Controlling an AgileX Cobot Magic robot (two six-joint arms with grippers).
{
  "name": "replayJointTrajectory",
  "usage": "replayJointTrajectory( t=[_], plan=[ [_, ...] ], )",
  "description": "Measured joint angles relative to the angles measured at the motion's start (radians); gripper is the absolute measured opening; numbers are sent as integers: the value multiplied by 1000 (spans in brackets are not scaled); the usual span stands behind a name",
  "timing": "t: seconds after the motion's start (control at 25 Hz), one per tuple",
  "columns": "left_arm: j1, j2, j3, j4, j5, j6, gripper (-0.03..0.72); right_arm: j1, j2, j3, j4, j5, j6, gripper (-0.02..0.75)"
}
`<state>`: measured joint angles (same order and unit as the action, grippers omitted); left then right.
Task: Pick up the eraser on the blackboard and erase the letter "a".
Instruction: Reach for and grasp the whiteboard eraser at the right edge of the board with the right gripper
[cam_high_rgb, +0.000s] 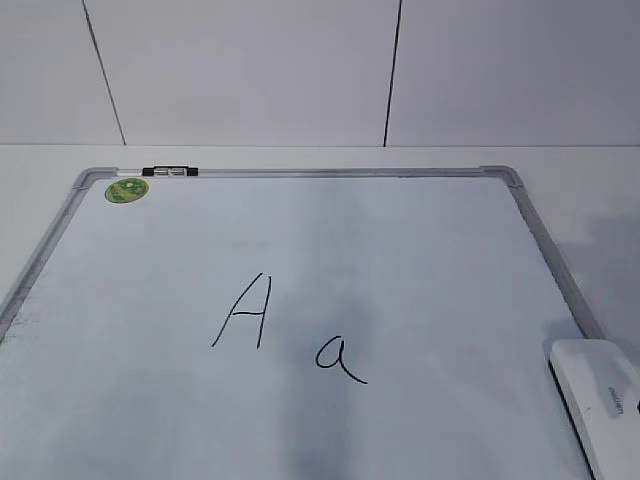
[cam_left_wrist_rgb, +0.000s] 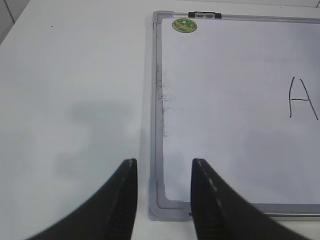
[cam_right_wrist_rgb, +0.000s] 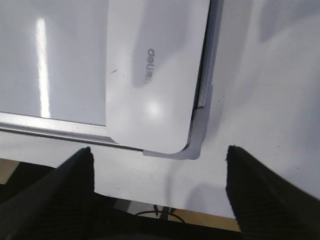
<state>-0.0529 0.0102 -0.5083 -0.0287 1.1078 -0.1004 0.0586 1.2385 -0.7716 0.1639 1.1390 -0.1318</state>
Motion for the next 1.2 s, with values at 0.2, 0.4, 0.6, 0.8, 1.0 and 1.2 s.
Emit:
replayJointTrajectory(
  t=[0.2,0.4,0.6,0.8,1.0,1.2],
  plan=[
    [0,0,0,0,0,0,276,92,44,-69,-84,21,88,644],
    [0,0,0,0,0,0,277,135,100,-96,-90,4,132,641],
    [0,0,0,-2,0,0,277,136,169,-96,-50,-38,141,641],
    [0,0,0,-4,0,0,278,136,186,-98,-37,-76,194,641],
    [0,0,0,-6,0,0,278,137,187,-98,-81,-79,263,641],
    [0,0,0,-10,0,0,280,137,187,-98,-99,-79,296,640]
  ],
)
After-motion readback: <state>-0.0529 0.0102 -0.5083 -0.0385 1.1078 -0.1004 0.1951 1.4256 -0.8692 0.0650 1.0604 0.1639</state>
